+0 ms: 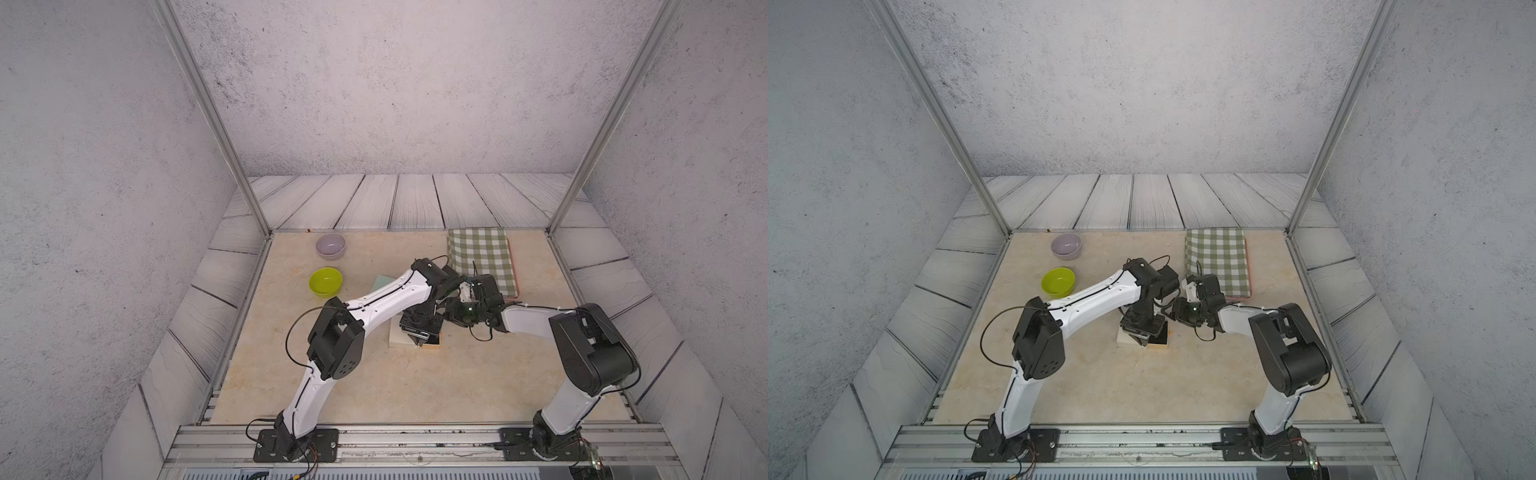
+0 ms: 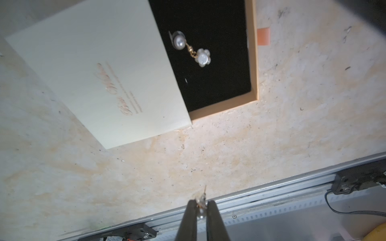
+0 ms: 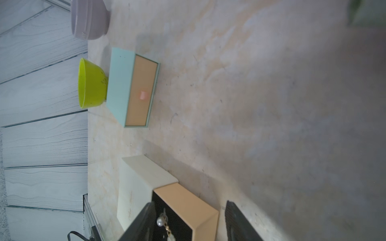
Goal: Place the earrings into the drawer-style jewelry box
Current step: Adjust the jewelry box at the center of the board.
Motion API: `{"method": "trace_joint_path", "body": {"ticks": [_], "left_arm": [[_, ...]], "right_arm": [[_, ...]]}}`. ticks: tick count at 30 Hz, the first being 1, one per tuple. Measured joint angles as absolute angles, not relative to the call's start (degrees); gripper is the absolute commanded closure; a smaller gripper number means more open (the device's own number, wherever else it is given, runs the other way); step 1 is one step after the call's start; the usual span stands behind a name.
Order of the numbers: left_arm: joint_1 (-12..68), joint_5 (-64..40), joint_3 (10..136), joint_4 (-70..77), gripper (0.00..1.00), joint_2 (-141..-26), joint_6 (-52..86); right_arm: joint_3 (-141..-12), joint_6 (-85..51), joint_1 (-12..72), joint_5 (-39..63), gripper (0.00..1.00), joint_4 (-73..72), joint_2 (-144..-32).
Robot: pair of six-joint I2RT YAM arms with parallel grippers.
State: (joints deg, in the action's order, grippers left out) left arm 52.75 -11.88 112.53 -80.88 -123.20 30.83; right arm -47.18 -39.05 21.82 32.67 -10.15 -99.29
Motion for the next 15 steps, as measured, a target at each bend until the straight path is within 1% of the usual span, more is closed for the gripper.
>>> {"method": "trace_joint_path", "body": {"ticks": [7, 15], "left_arm": [[52.7, -12.9, 112.5, -81.0, 1.0, -123.2, 30.8], [52.7, -13.4, 112.5, -82.3, 1.0, -123.2, 30.4]], "right_arm": [[-48.2, -40.4, 22.1, 37.6, 0.53, -15.1, -103.4], [-45.1, -40.4, 23.9, 40.6, 0.6, -17.2, -103.6]]}}
